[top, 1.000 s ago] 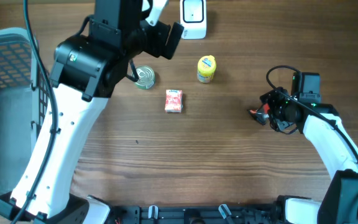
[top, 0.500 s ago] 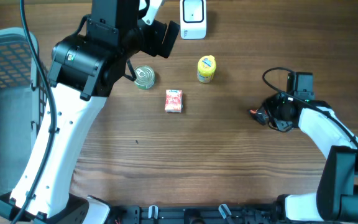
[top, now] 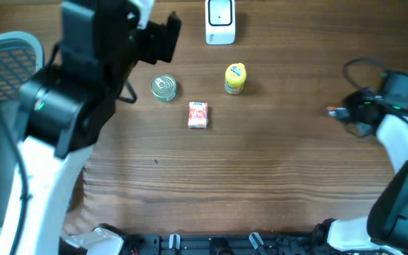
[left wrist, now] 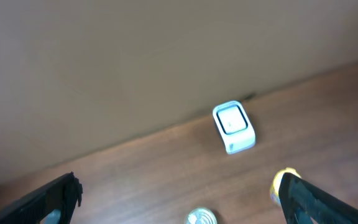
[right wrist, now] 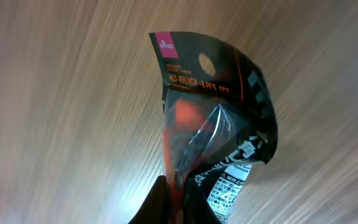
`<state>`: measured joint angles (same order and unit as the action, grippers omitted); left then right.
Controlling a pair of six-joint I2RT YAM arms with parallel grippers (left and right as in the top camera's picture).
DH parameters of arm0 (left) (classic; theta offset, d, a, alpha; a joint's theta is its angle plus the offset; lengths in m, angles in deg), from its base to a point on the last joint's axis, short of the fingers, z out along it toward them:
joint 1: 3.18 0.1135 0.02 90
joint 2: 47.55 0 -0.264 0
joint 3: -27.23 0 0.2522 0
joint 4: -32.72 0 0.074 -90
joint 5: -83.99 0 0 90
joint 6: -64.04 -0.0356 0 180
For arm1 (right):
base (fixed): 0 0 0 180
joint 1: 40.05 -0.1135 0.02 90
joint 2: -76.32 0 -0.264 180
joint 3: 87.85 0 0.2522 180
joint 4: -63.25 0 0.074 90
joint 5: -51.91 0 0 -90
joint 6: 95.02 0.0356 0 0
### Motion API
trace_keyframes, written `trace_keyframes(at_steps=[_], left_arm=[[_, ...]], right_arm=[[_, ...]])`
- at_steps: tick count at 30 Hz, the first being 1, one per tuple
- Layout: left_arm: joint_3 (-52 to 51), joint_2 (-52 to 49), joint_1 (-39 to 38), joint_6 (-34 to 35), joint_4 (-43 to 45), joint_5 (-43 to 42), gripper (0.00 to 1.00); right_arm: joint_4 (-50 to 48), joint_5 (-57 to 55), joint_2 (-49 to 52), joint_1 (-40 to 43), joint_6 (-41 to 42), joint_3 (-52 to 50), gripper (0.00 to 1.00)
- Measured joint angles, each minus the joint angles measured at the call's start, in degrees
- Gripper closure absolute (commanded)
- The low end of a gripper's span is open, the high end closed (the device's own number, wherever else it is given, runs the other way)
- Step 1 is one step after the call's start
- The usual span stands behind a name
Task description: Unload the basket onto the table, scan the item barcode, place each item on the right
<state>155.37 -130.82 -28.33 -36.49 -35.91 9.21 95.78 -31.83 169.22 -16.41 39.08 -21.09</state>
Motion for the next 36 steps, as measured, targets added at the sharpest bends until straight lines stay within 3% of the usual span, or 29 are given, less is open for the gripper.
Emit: trace_keyframes(at_steps=[3, 6, 10, 15, 16, 17, 18, 19, 25, 29, 32, 35, 36], left_arm=[[0.0, 3.98, 0.0, 0.0, 0.44, 0.98, 0.0], [0.0, 5.62, 0.04, 0.0, 0.39, 2.43, 0.0], [0.0, 7.21, 0.04, 0.0, 0.39, 3.82, 0.0], [0.0, 7.85, 0.04, 0.0, 0.37, 4.15, 0.0], [0.0, 7.85, 0.04, 0.0, 0.37, 4.26, 0.0], [0.0, 7.85, 0.04, 0.0, 0.39, 4.26, 0.0], [0.0, 7.85, 0.04, 0.0, 0.37, 4.26, 0.0], [0.0, 7.85, 0.04, 0.0, 0.37, 4.28, 0.0], [0.0, 7.85, 0.04, 0.0, 0.9, 4.66, 0.0], [-0.02, 8.24, 0.04, -0.2, 6.62, 7.72, 0.0], [-0.02, 9.46, 0.04, -0.37, 11.13, 9.79, 0.0], [-0.02, 11.8, 0.44, 0.94, 11.28, 16.61, 0.0], [-0.02, 12.5, 1.29, 2.32, 10.38, 19.1, 0.0]], right_arm=[[-2.12, -3.72, 0.07, 13.05, 0.04, 0.09, 0.95], [-8.13, -6.21, 0.11, 20.41, 0.85, 0.11, 0.95], [-12.85, -7.04, 1.57, 21.62, 1.51, 0.11, 0.95], [-16.09, -8.46, 11.37, 21.57, 3.58, 1.03, 0.95], [-16.61, -8.48, 11.93, 21.57, 3.63, 1.46, 0.91], [-16.85, -8.46, 12.09, 21.57, 3.63, 1.53, 0.53], [-16.9, -8.48, 12.13, 21.57, 3.72, 1.53, 0.08], [-16.55, -8.46, 12.35, 21.57, 3.58, 1.53, 0.0], [-12.11, -2.56, 10.93, 21.35, 0.55, 1.84, 0.0], [-5.84, -1.25, -5.68, 18.18, 0.55, 1.46, 0.0], [-2.36, -0.87, -18.03, 8.39, -0.9, 1.49, 0.0], [-0.31, -0.15, -22.82, -7.89, -5.53, 1.68, 0.0], [2.01, 0.26, -22.08, -17.07, -8.33, 2.08, 0.0]])
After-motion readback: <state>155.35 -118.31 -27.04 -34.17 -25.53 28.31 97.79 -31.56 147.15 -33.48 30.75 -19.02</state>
